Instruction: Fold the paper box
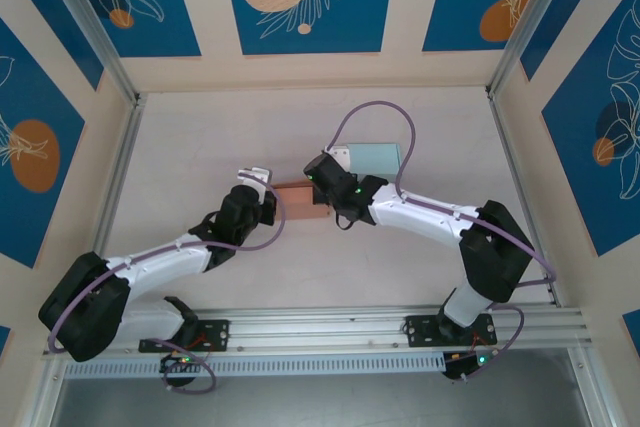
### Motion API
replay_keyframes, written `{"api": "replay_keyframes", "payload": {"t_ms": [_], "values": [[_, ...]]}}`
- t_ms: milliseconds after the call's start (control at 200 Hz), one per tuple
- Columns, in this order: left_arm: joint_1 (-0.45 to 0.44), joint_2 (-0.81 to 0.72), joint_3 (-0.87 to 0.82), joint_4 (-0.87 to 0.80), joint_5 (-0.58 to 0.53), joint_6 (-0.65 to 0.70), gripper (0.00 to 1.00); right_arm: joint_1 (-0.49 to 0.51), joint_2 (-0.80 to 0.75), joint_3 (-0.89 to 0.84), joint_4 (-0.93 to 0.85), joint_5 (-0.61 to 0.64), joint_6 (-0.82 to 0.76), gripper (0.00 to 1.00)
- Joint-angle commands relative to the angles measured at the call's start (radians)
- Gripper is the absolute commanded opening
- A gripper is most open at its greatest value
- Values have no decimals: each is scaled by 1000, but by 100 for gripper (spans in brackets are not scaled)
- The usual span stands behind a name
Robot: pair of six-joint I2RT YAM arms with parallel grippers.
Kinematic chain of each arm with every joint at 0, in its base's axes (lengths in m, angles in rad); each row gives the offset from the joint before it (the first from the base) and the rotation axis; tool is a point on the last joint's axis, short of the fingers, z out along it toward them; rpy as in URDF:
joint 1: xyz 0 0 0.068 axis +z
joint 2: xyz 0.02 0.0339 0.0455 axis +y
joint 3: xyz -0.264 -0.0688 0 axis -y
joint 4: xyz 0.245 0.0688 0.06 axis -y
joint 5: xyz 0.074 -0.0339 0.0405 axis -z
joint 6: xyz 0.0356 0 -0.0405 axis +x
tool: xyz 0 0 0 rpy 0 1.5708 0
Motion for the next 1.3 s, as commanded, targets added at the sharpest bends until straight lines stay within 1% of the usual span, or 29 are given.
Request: {"api": "replay_keyframes", "payload": {"t_ms": [0,110,180,290,365,560,625,905,1185,1295], "values": [[-25,3,-10,19,10,0,0,3,-18,-7,-14,-71,-13,0],[-26,3,-9,20,7,4,0,4,-5,-4,-5,-84,-55,0],[-26,1,-7,17,6,4,0,2,-1,14,-32,-63,-69,0],[-27,-1,-7,14,2,4,0,-10,-14,26,-38,-94,-108,0],[-26,-2,-8,12,-3,4,0,-19,-17,41,-58,-93,-116,0],[-29,9,-9,25,-5,-7,0,-22,-13,29,-49,-125,-36,0],[-32,20,-7,33,-1,-14,0,-12,-3,28,-37,-118,-15,0],[-39,33,-6,43,-12,-15,0,35,53,15,6,-82,-7,0],[-40,39,-12,48,-23,-18,0,41,47,-46,60,-89,20,0],[-41,46,-15,55,-25,-22,0,56,51,-69,81,-67,25,0]]}}
